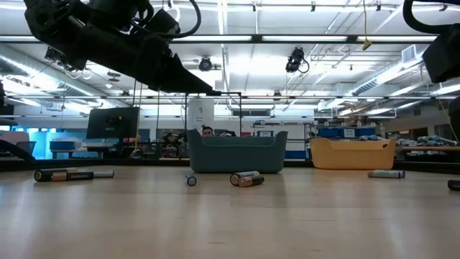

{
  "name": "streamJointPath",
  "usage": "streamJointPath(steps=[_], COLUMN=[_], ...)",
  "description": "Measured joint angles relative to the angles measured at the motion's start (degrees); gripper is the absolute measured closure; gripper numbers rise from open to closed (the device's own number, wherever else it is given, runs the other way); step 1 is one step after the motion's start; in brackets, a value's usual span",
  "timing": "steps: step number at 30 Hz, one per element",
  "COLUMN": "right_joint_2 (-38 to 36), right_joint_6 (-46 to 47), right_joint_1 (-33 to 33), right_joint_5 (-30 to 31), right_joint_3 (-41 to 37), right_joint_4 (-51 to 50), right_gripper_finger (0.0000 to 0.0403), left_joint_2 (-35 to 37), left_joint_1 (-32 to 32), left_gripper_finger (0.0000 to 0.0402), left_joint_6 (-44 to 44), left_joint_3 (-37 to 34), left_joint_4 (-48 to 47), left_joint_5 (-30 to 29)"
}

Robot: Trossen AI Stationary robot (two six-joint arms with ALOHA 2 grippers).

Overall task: Sort batteries
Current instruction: Put the small black battery into the orange bin

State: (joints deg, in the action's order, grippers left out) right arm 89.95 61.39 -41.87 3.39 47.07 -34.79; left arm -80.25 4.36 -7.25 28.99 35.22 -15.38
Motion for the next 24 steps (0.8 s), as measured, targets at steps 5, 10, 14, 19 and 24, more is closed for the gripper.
streamJointPath(steps=[5,10,14,19,24], right_joint_2=[2.08,4.11,4.18,4.29,4.35], right_joint_6=[-0.03,-0.07,-0.33,-0.13,-0.11], right_joint_1=[0.04,0.04,0.04,0.04,0.07], right_joint_5=[0.01,-0.74,-0.71,-0.69,-0.85], right_joint_3=[0.00,0.35,0.46,0.45,0.39], right_joint_4=[0.08,0.14,0.00,-0.80,-1.24], right_gripper_finger=[0.0295,0.0295,0.0301,0.0334,0.0363], left_joint_2=[0.00,0.00,0.00,0.00,0.00], left_joint_1=[0.00,0.00,0.00,0.00,0.00], left_gripper_finger=[0.0396,0.0396,0.0396,0.0396,0.0396], left_joint_6=[0.00,0.00,0.00,0.00,0.02], left_joint_3=[0.00,0.00,0.00,0.00,0.00], left_joint_4=[-0.02,-0.04,0.00,-0.02,-0.02], left_joint_5=[0.00,0.00,0.00,0.00,0.00])
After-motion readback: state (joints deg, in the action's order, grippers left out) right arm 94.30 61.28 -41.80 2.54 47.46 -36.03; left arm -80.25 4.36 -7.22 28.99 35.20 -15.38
